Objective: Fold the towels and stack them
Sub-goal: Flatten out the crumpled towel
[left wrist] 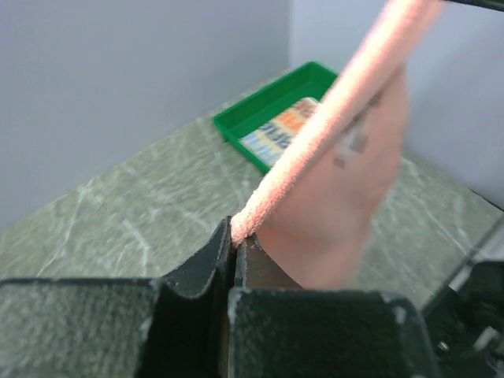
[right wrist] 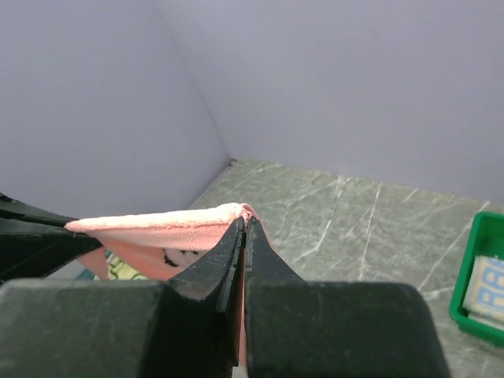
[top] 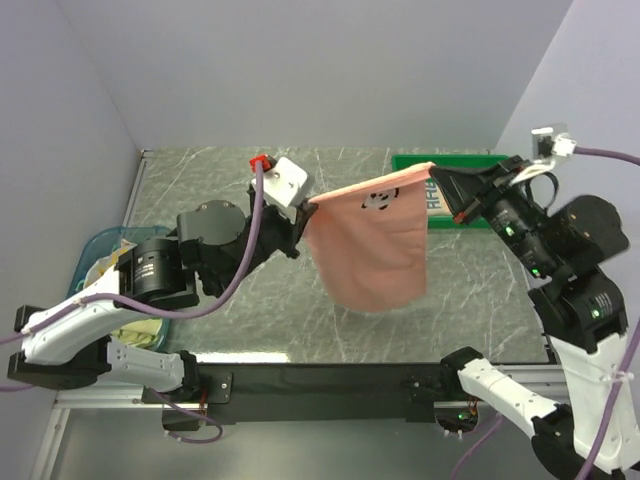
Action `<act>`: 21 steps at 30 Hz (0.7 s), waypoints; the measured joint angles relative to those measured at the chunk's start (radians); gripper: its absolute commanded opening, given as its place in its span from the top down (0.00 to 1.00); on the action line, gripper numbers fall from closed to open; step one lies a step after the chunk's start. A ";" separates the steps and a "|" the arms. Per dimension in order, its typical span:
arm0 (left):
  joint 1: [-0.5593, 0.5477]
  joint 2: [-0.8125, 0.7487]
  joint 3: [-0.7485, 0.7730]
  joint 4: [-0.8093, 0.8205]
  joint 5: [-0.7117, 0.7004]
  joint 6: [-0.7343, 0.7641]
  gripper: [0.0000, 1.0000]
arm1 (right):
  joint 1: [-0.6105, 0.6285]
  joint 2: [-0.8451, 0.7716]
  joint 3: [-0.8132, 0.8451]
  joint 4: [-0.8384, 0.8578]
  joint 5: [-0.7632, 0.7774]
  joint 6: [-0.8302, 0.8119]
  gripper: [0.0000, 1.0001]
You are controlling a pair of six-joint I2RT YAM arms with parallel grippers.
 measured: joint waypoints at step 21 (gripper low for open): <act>0.873 0.699 -0.184 0.221 0.419 -0.164 0.87 | -0.002 0.940 -0.030 0.257 0.136 0.023 1.00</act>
